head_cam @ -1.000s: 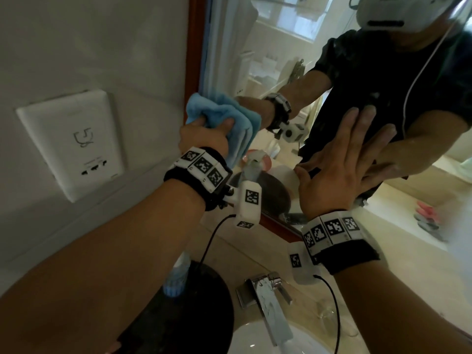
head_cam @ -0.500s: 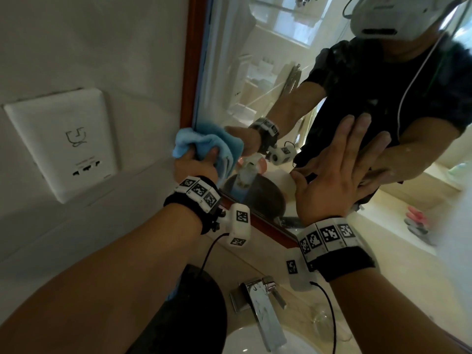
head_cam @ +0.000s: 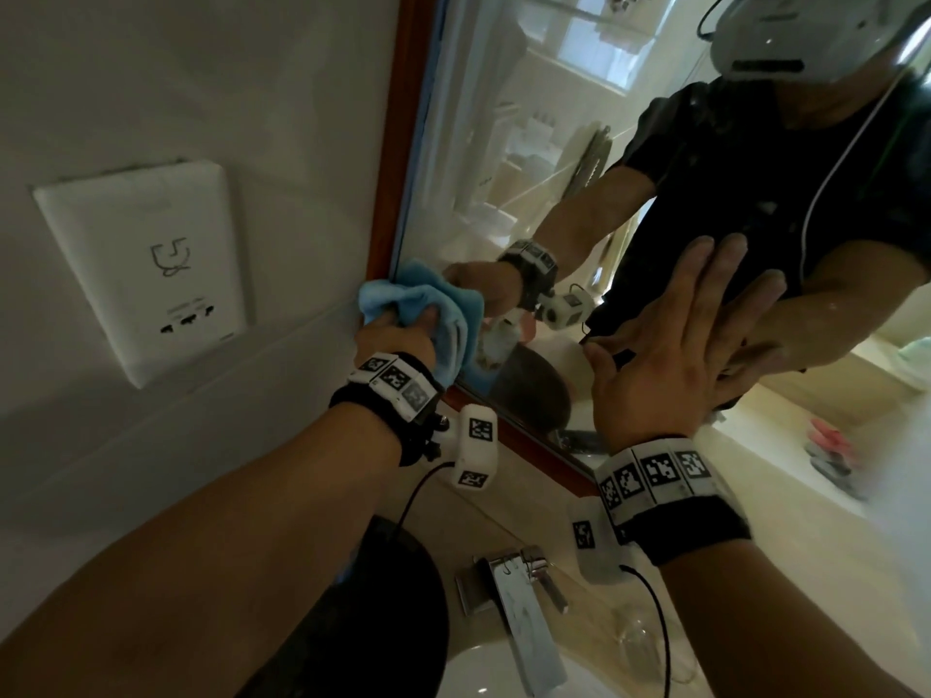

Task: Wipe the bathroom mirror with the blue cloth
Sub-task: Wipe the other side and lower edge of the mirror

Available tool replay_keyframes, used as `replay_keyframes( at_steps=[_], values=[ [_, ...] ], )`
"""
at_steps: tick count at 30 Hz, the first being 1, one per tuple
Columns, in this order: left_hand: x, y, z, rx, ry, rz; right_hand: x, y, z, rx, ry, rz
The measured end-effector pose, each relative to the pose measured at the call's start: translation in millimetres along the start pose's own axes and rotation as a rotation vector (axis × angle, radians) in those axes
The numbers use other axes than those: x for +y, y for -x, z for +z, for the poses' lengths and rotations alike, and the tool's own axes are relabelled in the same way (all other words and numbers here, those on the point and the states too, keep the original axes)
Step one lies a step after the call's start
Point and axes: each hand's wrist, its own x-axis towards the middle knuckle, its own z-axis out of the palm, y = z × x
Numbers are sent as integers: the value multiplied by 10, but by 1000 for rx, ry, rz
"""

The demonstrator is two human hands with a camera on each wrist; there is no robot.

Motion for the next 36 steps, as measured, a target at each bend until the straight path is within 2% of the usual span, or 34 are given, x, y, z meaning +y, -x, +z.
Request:
replay_keyframes(
  at_steps=[3,7,11,14,17,23,26,30,36],
  values=[
    [299,50,39,-35,110,8,14,7,-23,-9,0,-5],
    [668,143,9,-38,144,157,43,10,-47,-22,-3,-22],
    [1266,268,-42,-55,94,337,55,12,-70,-32,-11,-21],
    [1541,345,-80,22,67,434,41,33,-106,-39,-13,-28],
    [1483,358,-45,57,20,479,13,24,-178,-30,25,-44],
    [1280,345,14,129,-182,643,-243,-415,-424,74,40,-301],
    [1175,306,-15,74,-191,631,-435,-780,-485,128,37,-360],
    [1040,205,-66,45,-265,676,-627,-1122,-637,209,47,-313],
    [885,156,-82,38,-267,696,-618,-1177,-645,230,111,-307]
  ],
)
